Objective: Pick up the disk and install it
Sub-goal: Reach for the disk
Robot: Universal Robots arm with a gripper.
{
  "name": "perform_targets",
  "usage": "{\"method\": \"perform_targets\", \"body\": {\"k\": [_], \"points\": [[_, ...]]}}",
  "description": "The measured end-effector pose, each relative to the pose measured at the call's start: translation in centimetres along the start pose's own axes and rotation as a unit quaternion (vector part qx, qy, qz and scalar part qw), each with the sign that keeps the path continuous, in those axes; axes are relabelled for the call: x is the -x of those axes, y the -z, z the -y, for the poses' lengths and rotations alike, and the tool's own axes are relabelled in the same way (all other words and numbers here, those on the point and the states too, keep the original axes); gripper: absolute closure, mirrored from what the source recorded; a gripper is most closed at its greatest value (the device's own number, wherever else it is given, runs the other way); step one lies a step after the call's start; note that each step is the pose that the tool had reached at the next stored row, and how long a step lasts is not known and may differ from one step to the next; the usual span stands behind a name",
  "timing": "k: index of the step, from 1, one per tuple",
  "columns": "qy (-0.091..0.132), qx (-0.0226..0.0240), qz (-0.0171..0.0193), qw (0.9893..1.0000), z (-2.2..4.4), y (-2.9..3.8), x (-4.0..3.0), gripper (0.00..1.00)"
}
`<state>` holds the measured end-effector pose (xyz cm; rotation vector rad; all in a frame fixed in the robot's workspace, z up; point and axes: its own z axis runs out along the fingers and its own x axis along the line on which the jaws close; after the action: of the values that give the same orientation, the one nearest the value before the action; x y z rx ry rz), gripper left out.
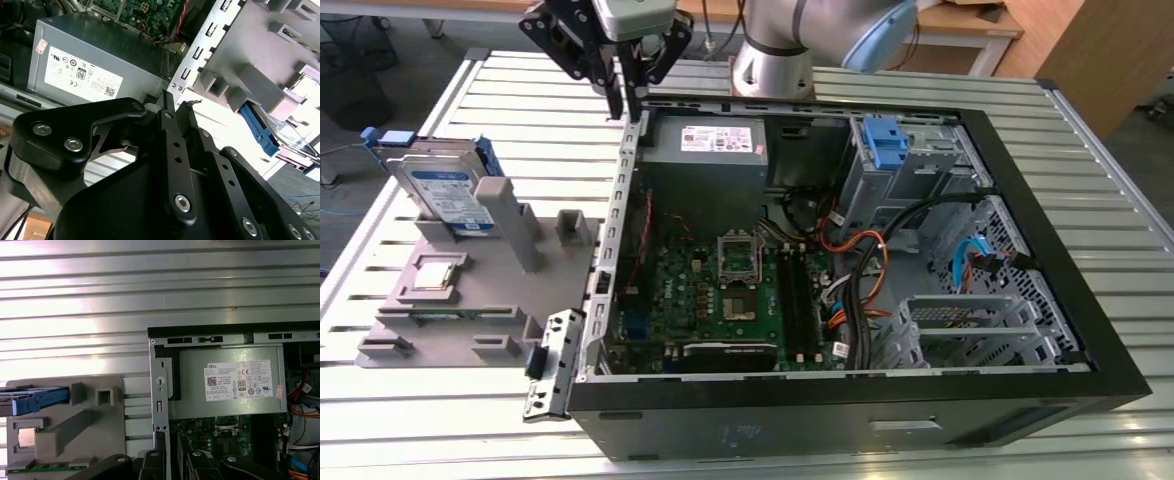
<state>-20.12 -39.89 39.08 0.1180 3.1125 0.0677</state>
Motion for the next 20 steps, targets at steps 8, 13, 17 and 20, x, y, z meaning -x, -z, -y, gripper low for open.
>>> {"method": "perform_targets", "body": {"k": [8, 13, 17, 20], "points": [[0.000, 0.0000, 0.0000, 1.0000, 0.09, -0.08, -1.07, 0.76], [0.000, 0.0000, 0.0000, 1.0000, 0.15, -0.13, -1.82, 0.76], [0.000, 0.0000, 0.0000, 1.0000, 0.19, -0.17, -2.44, 0.76], [0.000, 0.0000, 0.0000, 1.0000, 0.23, -0.19, -2.89, 0.76]]}}
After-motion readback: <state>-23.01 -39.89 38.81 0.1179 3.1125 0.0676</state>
